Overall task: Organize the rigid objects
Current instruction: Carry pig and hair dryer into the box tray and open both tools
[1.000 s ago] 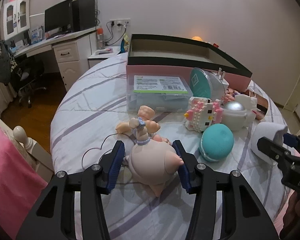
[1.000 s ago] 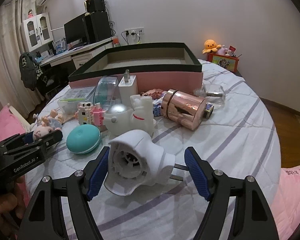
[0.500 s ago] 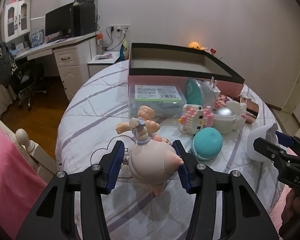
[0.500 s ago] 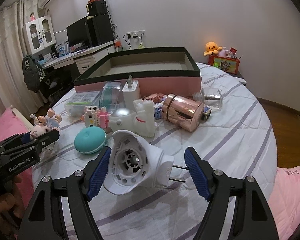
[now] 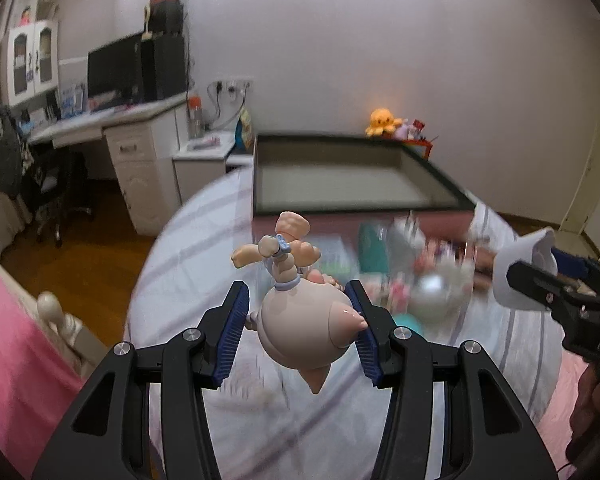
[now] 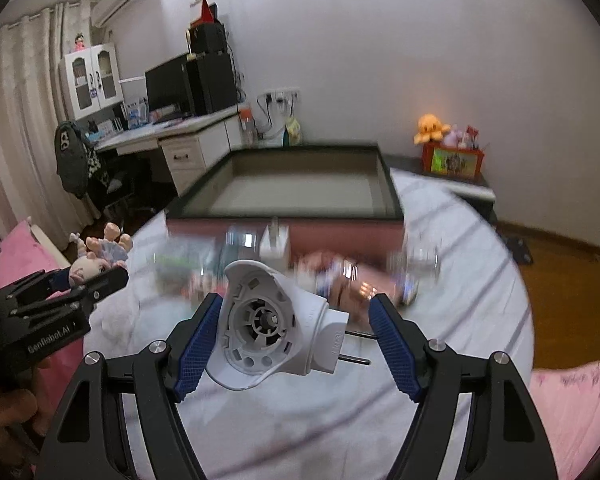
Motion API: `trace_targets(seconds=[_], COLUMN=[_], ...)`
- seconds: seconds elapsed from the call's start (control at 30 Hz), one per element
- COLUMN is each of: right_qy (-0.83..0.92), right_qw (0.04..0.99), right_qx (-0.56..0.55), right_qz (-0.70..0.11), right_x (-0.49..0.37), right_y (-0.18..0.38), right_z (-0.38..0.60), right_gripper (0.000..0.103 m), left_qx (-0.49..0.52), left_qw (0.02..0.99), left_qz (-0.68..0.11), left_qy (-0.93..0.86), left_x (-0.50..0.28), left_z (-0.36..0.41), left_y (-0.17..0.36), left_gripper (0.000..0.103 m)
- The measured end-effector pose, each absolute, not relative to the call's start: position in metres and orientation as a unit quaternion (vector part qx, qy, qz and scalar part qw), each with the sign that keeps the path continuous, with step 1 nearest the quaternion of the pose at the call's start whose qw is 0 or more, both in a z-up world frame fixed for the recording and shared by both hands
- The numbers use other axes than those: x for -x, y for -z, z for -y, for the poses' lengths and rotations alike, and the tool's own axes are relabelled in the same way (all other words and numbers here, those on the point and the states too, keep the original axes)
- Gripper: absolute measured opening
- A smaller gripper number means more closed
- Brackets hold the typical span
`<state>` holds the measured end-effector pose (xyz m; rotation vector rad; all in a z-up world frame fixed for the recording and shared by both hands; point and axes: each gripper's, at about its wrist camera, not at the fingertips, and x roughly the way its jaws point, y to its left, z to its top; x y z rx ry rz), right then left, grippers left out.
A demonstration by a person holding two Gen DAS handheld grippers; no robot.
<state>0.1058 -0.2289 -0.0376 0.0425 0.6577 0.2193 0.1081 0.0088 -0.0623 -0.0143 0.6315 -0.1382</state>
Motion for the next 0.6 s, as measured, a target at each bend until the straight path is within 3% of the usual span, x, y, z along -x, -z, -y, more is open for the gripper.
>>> trace_targets(seconds=[0.27, 0.6], right_qy=[-0.118, -0.111], right_qw=[0.945, 0.916], right_qx=[-0.006, -0.024], right_qz=[-0.304, -0.384], right_x=[-0.196, -0.300], right_y=[-0.008, 0.034], right_z=[0.220, 0.222], right_gripper=[0.076, 0.076], left_qx=[-0.006, 0.008], left_qw=[0.955, 0.940], left_qz=[-0.283, -0.334], left_qy=[0.084, 0.076], left_x=[-0.185, -0.293], left_z=[0.013, 0.030], left_y=[0.020, 0.042], left_gripper=[0.051, 0.051])
